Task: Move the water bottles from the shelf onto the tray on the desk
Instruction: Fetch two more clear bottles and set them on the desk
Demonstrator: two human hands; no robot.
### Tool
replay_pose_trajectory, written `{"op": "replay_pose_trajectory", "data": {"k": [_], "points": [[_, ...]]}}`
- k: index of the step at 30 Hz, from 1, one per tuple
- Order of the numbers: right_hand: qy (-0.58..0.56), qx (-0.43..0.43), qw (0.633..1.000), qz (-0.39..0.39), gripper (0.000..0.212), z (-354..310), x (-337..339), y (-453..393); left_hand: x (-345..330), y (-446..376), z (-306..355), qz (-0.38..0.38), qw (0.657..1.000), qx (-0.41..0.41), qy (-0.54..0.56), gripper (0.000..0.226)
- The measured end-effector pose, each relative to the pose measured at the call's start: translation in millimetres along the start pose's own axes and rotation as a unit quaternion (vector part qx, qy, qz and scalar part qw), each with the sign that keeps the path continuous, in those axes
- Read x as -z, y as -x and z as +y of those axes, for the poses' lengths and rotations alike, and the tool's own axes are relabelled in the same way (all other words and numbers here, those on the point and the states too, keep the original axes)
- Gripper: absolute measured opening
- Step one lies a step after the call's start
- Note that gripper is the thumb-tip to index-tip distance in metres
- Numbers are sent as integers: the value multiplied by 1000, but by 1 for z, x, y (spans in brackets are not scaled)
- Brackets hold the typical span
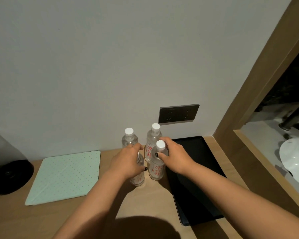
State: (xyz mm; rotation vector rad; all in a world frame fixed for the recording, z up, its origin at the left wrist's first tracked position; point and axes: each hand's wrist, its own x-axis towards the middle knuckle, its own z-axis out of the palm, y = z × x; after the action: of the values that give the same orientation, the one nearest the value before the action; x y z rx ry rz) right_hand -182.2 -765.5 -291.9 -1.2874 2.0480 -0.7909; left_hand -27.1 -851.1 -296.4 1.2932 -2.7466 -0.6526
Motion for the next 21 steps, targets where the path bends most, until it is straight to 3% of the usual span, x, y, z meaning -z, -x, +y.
{"op": "replay_pose_trajectory", "data": {"k": [5, 10, 21], "points": [[28, -20, 998, 43, 69, -1, 12, 22, 19, 5, 7, 36, 999, -14, 14, 59], [57, -38, 993, 97, 67, 2, 34, 48, 39, 9, 27, 62, 995, -67, 36, 58], [126, -100, 964, 213, 62, 25, 83, 131, 35, 8, 111, 2, 974, -227, 14, 64]]}}
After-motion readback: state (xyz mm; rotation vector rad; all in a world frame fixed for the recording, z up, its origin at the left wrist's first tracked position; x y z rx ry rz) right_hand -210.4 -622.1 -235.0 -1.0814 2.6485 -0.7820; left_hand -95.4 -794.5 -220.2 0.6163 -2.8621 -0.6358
